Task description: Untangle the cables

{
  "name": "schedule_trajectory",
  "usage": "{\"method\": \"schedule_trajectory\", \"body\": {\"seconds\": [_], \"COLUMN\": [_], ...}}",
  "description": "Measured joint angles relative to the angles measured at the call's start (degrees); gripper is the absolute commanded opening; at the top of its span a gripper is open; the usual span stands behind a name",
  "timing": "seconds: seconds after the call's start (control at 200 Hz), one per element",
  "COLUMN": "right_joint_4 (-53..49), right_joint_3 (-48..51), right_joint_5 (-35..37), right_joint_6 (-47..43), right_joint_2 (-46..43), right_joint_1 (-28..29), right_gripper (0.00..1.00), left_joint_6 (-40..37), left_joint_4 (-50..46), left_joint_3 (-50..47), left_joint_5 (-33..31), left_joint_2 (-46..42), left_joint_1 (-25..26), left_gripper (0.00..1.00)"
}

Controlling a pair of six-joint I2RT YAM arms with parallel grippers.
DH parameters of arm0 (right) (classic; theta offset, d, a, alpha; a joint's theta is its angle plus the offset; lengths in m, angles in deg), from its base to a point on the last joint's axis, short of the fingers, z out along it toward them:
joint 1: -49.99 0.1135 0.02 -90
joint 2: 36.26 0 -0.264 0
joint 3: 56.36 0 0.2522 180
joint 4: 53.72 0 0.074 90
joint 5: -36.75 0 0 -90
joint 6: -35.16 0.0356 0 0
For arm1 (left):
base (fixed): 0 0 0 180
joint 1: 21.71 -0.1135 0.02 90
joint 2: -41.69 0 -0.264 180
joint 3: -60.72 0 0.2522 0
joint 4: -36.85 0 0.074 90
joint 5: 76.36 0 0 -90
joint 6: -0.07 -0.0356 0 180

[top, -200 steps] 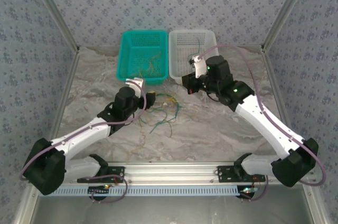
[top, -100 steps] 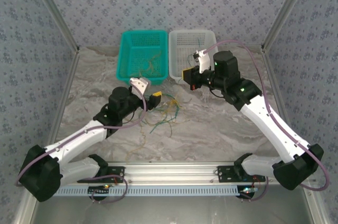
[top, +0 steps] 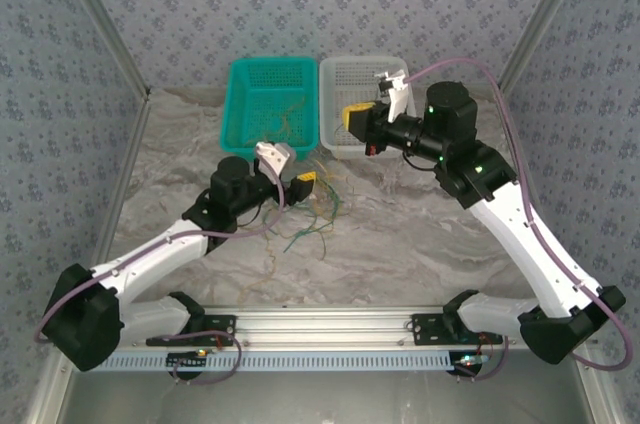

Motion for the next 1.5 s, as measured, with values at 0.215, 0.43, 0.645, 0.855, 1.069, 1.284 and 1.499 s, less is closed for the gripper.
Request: {"method": "schedule_trajectory", "body": {"seconds": [0.215,0.43,0.645,0.855,1.069,1.284,1.499], "right_joint_4": [1.20,2.43,2.91,4.07,4.96,5.11,4.66], "right_joint_3": [-0.70,-1.20,-1.46,-1.53,-1.53,-1.51,-1.49], "right_joint_5": [-1.60,-2.62,-2.36,-1.29,0.02,2.73,9.20], "right_joint_6": [0.00,0.07,0.42,1.70,2.45,2.64,2.56], "right_joint_2": [0.00,0.00,0.00,0.11,0.44,0.44,0.44], "right_joint_1": [-1.07,-2.34,-2.34,-2.27,-1.77,-1.64,-2.54], "right_gripper": [0.00,0.00,0.00,0.00,0.00,0.00,0.00], "left_joint_6": [0.04,-0.17,-0.87,-4.24,-4.24,-4.76,-5.16], "left_joint_4": [0.70,1.90,1.49,-1.68,1.46,2.43,2.58], "left_joint_3": [1.70,4.24,4.37,9.70,11.37,10.64,8.15], "left_joint_5": [2.56,7.52,15.89,19.12,17.68,13.60,10.51], "left_joint_2": [-3.93,-4.35,-3.15,1.16,8.50,10.84,7.34], "left_joint_1": [-1.49,-2.73,-2.14,2.86,4.07,4.04,4.02], "left_gripper": [0.73,0.75,0.79,0.82,0.74,0.28,0.00]}}
